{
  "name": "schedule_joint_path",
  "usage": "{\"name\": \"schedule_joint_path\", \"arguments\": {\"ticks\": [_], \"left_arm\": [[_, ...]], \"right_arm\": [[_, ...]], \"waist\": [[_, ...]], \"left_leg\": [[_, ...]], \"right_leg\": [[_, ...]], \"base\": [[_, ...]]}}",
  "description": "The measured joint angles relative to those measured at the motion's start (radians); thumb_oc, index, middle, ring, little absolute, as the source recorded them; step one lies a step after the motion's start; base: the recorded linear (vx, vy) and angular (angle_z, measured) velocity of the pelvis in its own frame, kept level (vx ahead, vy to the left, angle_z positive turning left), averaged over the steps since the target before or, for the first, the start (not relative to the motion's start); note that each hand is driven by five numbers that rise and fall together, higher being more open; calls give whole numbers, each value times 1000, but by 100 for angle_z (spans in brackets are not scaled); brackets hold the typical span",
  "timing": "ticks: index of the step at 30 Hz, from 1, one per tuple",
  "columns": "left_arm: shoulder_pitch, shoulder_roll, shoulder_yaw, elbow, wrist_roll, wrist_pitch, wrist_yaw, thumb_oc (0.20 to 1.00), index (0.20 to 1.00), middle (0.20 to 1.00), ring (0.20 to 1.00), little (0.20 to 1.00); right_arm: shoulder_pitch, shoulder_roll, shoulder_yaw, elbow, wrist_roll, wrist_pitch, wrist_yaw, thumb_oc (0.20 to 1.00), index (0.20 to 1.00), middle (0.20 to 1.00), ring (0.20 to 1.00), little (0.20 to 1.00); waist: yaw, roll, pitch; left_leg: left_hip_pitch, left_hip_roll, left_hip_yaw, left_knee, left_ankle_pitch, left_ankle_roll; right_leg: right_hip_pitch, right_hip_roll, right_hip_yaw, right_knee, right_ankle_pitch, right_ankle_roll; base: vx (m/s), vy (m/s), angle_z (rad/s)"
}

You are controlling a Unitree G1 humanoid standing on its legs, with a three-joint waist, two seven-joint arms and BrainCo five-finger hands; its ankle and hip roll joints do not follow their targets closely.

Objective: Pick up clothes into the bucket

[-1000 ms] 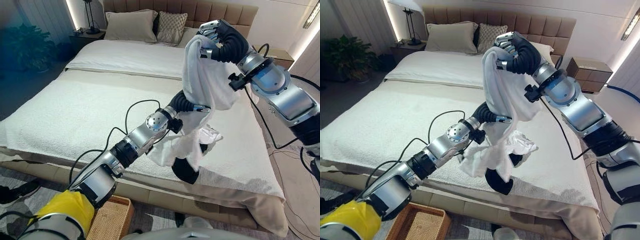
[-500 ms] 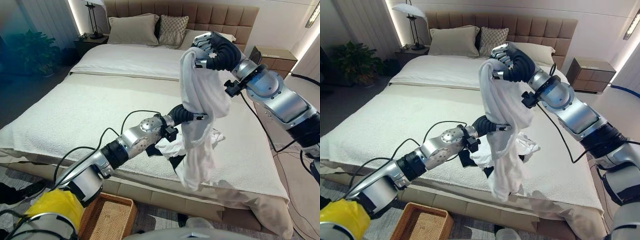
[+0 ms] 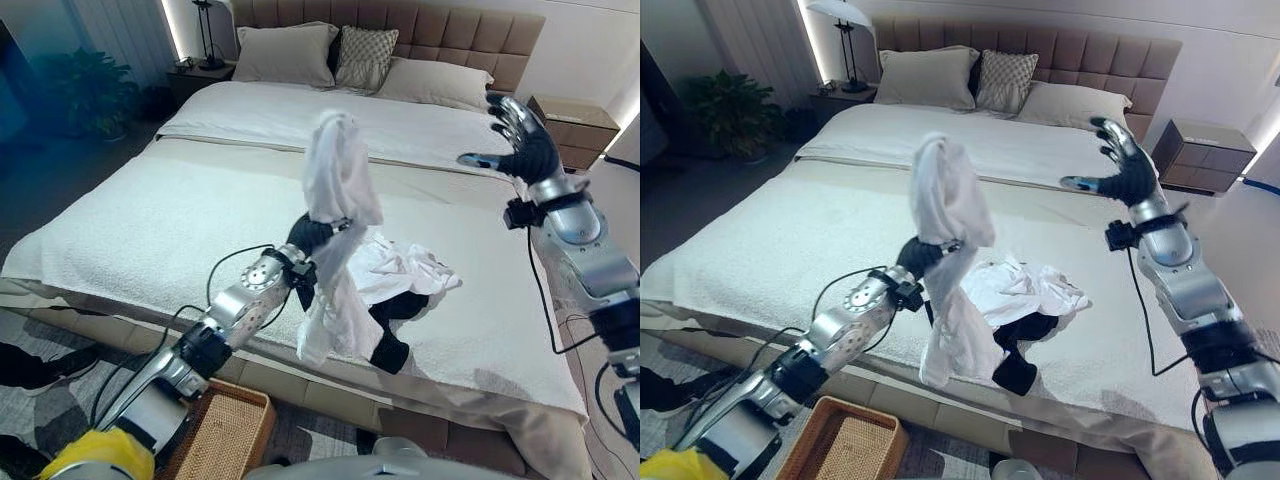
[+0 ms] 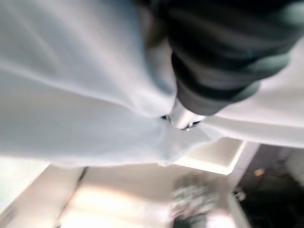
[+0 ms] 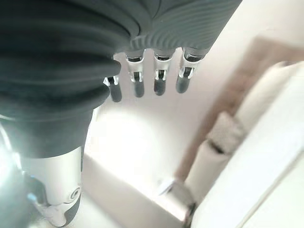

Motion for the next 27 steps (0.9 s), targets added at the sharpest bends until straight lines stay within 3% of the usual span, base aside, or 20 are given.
{"name": "schedule_joint_path", "arguments": {"ticks": [8, 15, 23, 27], "left_arm": [[209, 24, 244, -200, 153, -36, 18, 200, 200, 200, 200, 200], [408, 29, 429, -216, 284, -41, 30, 200, 200, 200, 200, 200], [515, 32, 553, -114, 465, -80, 96, 200, 200, 200, 200, 200], [508, 11, 594, 148, 580, -81, 181, 200, 200, 200, 200, 200]], "right_arm": [[306, 215, -151, 133, 36, 14, -9, 1000, 1000, 1000, 1000, 1000], [376, 392, -202, 306, 42, 20, -11, 1000, 1000, 1000, 1000, 1000], [341, 423, -230, 389, 65, -11, -34, 1000, 1000, 1000, 1000, 1000], [286, 422, -239, 407, 81, -39, -59, 1000, 1000, 1000, 1000, 1000]], "waist": [[31, 4, 107], [54, 7, 206], [76, 17, 263], [77, 20, 299]], "left_leg": [[-69, -10, -21, 41, 1, 1], [-158, -11, -35, 80, -2, -3], [-232, -9, -45, 111, -5, -1], [-286, -6, -44, 144, -8, -11]], "right_leg": [[-58, -12, -13, 38, -7, 0], [-144, -19, -19, 81, -10, -4], [-215, -21, -28, 114, -17, -10], [-269, -19, -25, 142, -22, -18]], "base": [[-89, -4, 7], [-86, -7, 5], [-28, 3, 4], [-23, 12, -2]]}}
